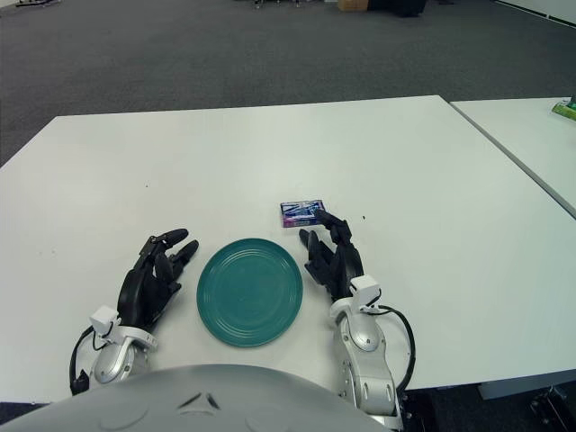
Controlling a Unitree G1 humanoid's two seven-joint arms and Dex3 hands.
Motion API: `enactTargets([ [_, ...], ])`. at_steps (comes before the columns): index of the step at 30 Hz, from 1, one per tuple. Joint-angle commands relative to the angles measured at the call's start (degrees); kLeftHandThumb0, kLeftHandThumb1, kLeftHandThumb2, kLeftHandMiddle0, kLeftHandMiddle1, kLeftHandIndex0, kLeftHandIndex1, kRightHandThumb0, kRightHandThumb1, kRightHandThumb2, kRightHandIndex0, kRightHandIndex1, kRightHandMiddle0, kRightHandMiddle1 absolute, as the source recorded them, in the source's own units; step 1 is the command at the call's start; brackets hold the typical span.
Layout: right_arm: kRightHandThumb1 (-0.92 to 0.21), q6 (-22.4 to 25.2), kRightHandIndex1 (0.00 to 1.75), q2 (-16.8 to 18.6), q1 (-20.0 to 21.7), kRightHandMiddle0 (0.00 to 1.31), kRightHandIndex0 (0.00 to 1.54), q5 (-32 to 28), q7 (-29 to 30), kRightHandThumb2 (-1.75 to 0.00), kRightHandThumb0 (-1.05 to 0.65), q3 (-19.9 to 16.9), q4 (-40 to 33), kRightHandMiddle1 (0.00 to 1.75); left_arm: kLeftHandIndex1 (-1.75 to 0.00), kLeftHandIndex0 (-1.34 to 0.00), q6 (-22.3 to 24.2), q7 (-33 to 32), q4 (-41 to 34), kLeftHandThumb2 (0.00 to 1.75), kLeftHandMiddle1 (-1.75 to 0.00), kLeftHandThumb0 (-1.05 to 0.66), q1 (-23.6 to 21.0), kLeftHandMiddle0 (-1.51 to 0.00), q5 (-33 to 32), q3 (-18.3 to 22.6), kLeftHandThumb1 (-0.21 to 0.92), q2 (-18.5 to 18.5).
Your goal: Put the gum into the plate.
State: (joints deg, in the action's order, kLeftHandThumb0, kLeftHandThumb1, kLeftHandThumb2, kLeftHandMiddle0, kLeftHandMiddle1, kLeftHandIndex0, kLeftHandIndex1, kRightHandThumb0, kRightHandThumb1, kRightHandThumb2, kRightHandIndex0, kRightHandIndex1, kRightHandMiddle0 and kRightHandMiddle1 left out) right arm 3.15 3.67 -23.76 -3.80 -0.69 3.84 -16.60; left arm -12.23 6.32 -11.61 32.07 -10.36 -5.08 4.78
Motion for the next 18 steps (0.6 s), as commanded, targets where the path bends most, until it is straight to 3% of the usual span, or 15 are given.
enactTargets([
  [1, -0.92, 1.7, 0.01, -0.4, -0.1, 0.0, 0.57, -0.3, -0.1, -0.78, -0.66, -0.3, 1.0, 0.79, -1.08, -0.23, 0.4, 0.0, 0.2, 0.84, -0.38, -0.89, -0.7, -0.49, -0.1, -0.1, 0.92, 0.0],
  [18, -0.92, 0.9, 0.03, -0.6, 0.6, 0.0, 0.6, 0.0, -0.1, -0.76, -0.65, -0.3, 1.0, 0.8, -1.07, -0.23, 0.2, -0.4, 0.4, 0.84, -0.37, -0.9, -1.3, -0.48, 0.8, -0.1, 0.92, 0.1],
])
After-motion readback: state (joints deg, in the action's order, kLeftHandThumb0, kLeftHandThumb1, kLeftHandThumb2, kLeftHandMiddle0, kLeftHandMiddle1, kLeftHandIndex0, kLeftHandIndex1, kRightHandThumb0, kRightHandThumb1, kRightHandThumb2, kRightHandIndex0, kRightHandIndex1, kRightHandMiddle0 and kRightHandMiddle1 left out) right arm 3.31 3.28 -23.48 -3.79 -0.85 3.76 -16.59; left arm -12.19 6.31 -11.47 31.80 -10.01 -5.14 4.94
